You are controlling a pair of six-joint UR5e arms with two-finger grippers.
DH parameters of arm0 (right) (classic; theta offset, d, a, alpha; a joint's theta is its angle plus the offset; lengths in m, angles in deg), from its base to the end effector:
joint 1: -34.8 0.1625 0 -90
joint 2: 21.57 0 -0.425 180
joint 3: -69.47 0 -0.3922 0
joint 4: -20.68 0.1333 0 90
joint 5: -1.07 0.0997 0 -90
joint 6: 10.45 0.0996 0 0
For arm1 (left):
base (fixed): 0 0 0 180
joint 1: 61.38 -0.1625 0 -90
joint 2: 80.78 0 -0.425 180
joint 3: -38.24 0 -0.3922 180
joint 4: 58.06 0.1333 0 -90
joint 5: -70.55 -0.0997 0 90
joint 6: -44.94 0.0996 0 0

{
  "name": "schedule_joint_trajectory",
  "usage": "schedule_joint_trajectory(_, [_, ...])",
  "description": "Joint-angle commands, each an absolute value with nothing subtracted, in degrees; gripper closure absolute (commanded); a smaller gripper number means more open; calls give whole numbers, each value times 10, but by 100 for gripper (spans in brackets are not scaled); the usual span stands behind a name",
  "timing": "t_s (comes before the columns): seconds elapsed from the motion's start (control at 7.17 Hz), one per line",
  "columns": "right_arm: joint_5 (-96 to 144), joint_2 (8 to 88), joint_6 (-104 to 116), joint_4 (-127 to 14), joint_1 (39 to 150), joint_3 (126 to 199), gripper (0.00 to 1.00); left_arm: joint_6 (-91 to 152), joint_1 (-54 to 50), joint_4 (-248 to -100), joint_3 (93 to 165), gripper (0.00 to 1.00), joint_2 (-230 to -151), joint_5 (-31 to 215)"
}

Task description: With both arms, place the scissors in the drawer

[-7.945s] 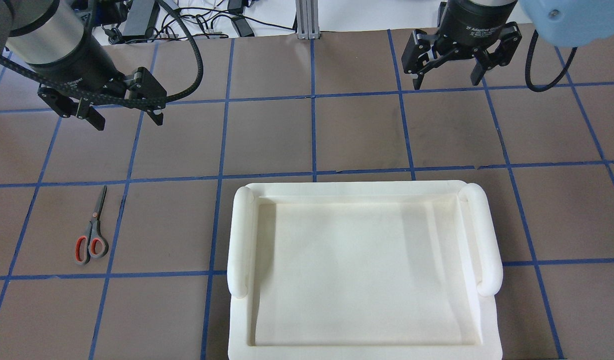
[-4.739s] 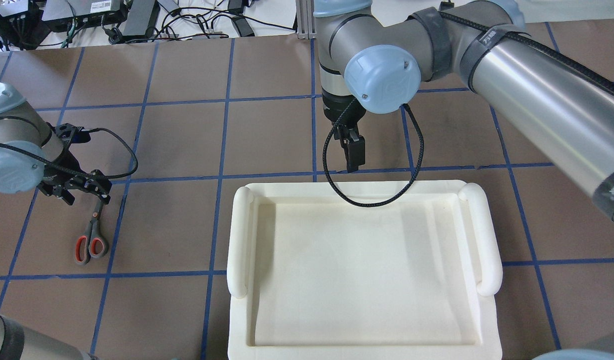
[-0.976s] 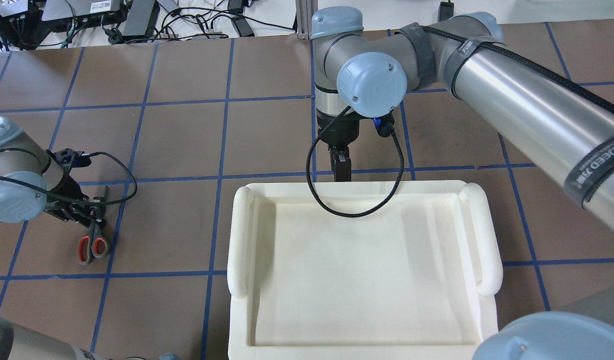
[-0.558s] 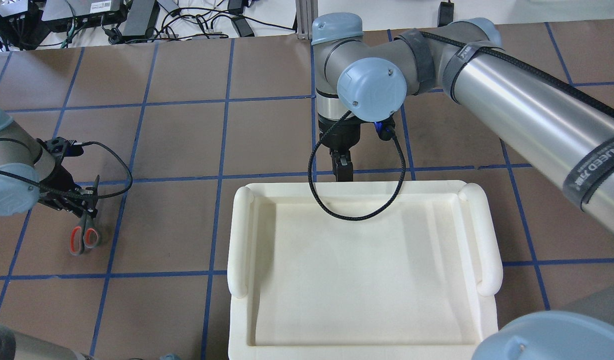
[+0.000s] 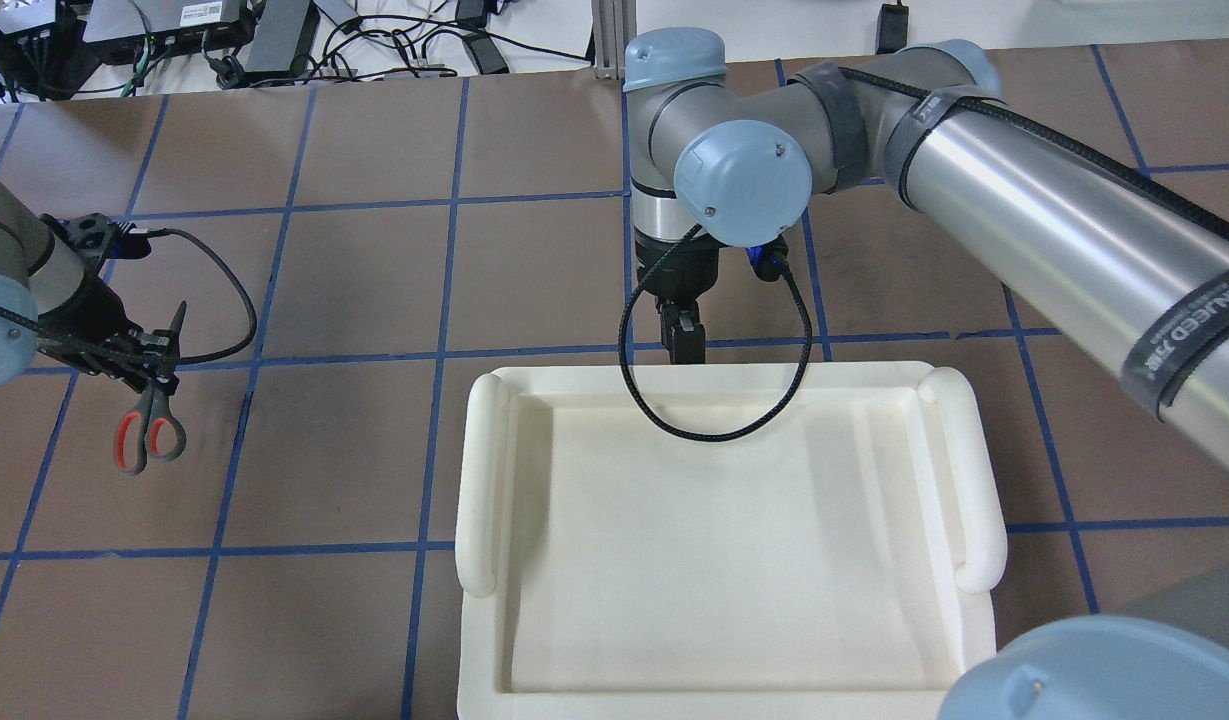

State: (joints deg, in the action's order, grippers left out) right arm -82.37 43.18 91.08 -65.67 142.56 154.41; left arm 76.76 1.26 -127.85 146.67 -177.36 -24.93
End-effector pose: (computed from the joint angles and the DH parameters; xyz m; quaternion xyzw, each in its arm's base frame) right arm 0.3210 -0.5278 0.2807 -0.6610 -0.7193 -0.1525 0.1496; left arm 0.1176 -0.4967 0.3117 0.0408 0.9971 0.0600 0.0209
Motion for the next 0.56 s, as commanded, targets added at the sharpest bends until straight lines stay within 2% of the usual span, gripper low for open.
schedule_joint_trajectory(0.0, [-823, 426, 911, -657, 1426, 1545, 0, 757, 49, -1493, 1341, 92, -1713, -250])
schedule_joint_trajectory(0.14, [-823, 426, 911, -657, 1426, 1548, 0, 745, 66, -1545, 1297, 94, -1696, -250])
schedule_joint_trajectory(0.42, [-825, 427, 884, -689, 1426, 1554, 0, 664, 119, -1567, 1269, 95, -1674, -248])
